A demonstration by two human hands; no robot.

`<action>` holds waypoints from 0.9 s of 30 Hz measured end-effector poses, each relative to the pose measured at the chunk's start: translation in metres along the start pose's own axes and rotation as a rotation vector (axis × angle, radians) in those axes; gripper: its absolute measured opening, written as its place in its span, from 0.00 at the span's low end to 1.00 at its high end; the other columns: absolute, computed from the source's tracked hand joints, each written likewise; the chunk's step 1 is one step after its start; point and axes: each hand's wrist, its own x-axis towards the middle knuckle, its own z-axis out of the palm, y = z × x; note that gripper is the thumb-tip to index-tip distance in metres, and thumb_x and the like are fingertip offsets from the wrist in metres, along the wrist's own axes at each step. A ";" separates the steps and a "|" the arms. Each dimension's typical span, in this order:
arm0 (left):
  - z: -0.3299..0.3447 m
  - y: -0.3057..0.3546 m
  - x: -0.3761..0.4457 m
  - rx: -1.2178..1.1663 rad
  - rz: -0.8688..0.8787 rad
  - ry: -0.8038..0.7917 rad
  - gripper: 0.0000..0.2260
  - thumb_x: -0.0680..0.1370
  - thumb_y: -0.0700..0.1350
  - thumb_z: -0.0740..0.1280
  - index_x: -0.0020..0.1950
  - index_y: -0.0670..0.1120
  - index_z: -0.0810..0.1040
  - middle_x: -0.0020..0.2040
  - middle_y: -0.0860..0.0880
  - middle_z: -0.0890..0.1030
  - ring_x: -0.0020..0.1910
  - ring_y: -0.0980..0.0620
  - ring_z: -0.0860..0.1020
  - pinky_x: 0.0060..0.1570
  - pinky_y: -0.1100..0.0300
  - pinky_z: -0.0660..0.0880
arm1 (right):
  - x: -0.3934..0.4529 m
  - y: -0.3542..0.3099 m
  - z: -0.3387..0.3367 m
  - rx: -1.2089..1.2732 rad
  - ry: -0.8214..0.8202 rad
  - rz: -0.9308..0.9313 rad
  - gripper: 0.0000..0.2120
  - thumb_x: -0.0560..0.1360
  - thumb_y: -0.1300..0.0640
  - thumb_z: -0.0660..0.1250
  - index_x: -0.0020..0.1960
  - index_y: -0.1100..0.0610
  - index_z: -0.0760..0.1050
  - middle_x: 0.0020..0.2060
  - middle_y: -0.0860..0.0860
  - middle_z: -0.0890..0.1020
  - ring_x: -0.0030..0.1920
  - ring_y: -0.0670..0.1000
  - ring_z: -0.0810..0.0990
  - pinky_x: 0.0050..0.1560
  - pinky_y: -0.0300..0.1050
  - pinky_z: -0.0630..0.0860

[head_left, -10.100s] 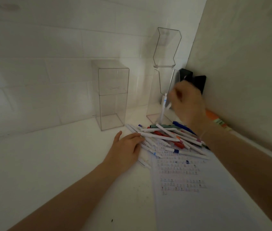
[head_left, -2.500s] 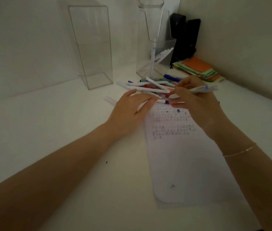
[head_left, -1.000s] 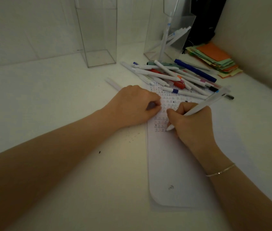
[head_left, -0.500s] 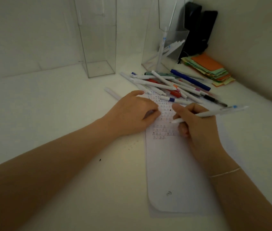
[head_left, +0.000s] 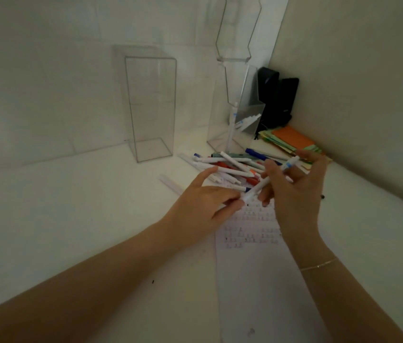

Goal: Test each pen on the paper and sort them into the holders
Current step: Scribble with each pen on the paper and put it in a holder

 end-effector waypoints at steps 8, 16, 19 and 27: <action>0.000 -0.009 0.000 0.044 -0.108 0.010 0.16 0.78 0.53 0.59 0.49 0.47 0.83 0.41 0.53 0.85 0.40 0.58 0.81 0.72 0.61 0.52 | 0.002 0.013 0.006 -0.110 0.016 -0.138 0.10 0.76 0.60 0.67 0.44 0.51 0.66 0.29 0.56 0.77 0.22 0.52 0.77 0.23 0.41 0.73; 0.000 -0.004 0.000 0.001 -0.100 0.057 0.13 0.78 0.52 0.62 0.46 0.46 0.83 0.40 0.53 0.85 0.39 0.60 0.81 0.72 0.62 0.53 | -0.002 0.022 0.019 -0.079 0.114 -0.129 0.17 0.77 0.57 0.65 0.64 0.47 0.70 0.32 0.52 0.80 0.32 0.54 0.80 0.30 0.37 0.77; 0.003 -0.007 -0.002 0.013 -0.043 0.054 0.13 0.77 0.51 0.62 0.44 0.46 0.83 0.39 0.54 0.85 0.37 0.60 0.80 0.71 0.59 0.56 | -0.003 0.019 0.026 -0.114 0.080 -0.159 0.16 0.77 0.58 0.65 0.62 0.43 0.71 0.35 0.62 0.79 0.35 0.61 0.77 0.32 0.46 0.77; 0.003 -0.015 -0.002 0.118 -0.336 -0.227 0.25 0.80 0.61 0.47 0.73 0.50 0.62 0.71 0.53 0.69 0.69 0.60 0.64 0.73 0.59 0.44 | 0.096 -0.047 0.049 -0.319 0.043 -0.498 0.19 0.78 0.58 0.62 0.66 0.58 0.63 0.36 0.53 0.78 0.34 0.53 0.80 0.37 0.47 0.80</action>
